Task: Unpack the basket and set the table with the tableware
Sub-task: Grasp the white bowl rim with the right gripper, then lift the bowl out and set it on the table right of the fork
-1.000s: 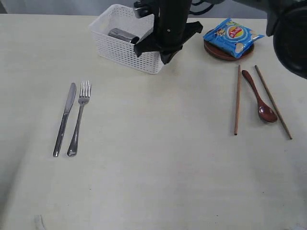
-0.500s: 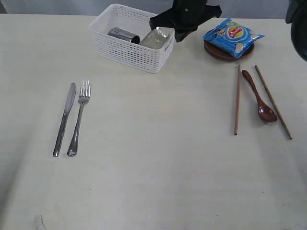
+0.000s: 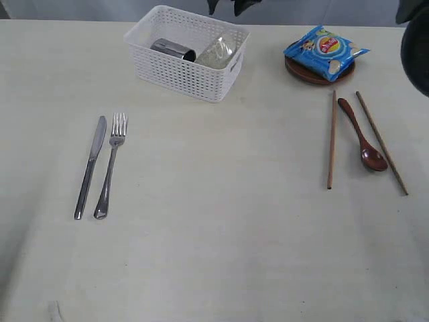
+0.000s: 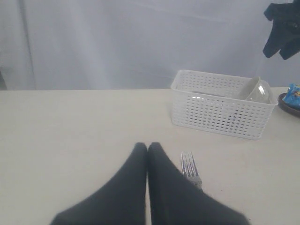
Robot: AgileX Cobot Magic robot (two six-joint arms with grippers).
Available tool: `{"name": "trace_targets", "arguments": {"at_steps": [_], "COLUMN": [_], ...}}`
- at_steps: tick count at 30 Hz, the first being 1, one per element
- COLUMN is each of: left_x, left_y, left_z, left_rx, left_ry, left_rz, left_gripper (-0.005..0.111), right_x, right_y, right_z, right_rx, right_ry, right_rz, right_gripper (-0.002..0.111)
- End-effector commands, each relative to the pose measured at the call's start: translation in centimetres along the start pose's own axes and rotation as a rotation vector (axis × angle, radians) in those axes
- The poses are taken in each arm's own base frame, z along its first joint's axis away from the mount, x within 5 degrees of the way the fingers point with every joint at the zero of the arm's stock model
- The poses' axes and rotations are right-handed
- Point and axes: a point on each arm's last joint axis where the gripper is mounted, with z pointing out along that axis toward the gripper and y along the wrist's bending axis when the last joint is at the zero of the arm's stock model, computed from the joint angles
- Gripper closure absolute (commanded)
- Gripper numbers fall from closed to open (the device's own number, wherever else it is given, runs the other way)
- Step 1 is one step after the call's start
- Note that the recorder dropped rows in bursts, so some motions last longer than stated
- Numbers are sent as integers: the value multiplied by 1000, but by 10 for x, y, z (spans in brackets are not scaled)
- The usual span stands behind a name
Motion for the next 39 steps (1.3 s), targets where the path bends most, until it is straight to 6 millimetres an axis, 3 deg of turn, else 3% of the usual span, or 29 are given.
{"name": "trace_targets", "arguments": {"at_steps": [1,9,22,30,39], "left_x": [0,0,0,0,0], "left_y": [0,0,0,0,0], "left_z": [0,0,0,0,0], "left_rx": [2,2,2,3,3], "left_ry": [-7,-7,-7,-7,-7], "left_rz": [-4,-4,-4,-6,-6], "left_gripper": [107,107,107,107,107], "right_x": [3,7,16,5,-14], "right_y": [6,6,1,1,1], "right_z": [12,48,77,62,27], "right_rx": [64,65,136,150,172], "right_ry": [-28,-31,2,-39,-85], "right_rz": [68,200,232,156,67], "right_gripper": [64,64,66,105,107]}}
